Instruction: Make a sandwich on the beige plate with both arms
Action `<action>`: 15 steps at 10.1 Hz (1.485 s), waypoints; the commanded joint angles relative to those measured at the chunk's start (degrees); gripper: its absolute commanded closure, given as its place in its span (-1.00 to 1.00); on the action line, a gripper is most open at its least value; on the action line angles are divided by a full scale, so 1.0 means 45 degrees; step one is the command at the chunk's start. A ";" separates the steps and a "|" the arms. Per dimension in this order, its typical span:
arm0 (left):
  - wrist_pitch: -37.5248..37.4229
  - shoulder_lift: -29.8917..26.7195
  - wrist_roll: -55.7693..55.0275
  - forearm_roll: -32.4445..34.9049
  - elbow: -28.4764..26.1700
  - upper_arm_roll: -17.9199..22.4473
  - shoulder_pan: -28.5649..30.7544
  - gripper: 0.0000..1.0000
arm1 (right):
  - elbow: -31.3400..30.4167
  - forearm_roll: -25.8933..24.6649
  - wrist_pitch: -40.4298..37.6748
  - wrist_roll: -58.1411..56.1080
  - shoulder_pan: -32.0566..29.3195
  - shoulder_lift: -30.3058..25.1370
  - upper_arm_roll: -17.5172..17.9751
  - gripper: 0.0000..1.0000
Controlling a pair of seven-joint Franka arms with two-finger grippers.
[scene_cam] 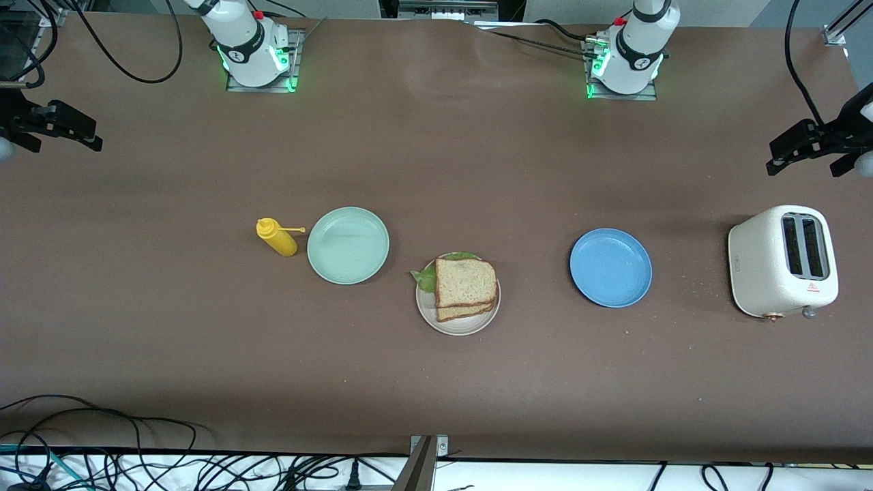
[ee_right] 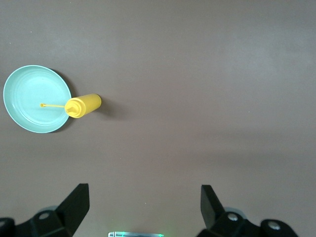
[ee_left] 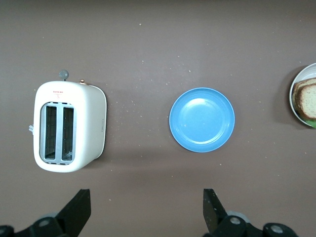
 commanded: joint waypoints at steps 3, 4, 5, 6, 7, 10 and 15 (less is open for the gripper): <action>-0.0402 0.0553 -0.0163 -0.0540 0.0622 -0.0105 0.0117 -1.00 | 0.0325 0.0013 -0.0441 0.0045 0.0063 0.0074 0.0123 -1.00; -0.0402 0.0553 -0.0182 -0.0637 0.0641 -0.0105 0.0138 -1.00 | 0.0326 0.0013 -0.0441 0.0045 0.0063 0.0074 0.0123 -1.00; -0.0402 0.0591 -0.0183 -0.0638 0.0641 -0.0105 0.0119 -1.00 | 0.0326 0.0013 -0.0441 0.0006 0.0063 0.0074 0.0142 -1.00; -0.0402 0.0592 -0.0163 -0.0658 0.0641 -0.0086 0.0138 -1.00 | 0.0326 0.0032 -0.0441 -0.0052 0.0063 0.0074 0.0123 -1.00; -0.0421 0.0592 -0.0144 -0.0581 0.0641 -0.0067 0.0138 -1.00 | 0.0326 0.0032 -0.0441 -0.0053 0.0063 0.0074 0.0123 -1.00; -0.0422 0.0631 -0.0085 -0.0463 0.0641 -0.0067 0.0138 -1.00 | 0.0345 0.0013 -0.0441 -0.0053 0.0083 0.0093 0.0142 -1.00; -0.0422 0.0864 -0.0065 -0.0463 0.0641 -0.0066 0.0080 -1.00 | 0.0345 0.0052 -0.0441 -0.0150 0.0083 0.0093 0.0084 -1.00</action>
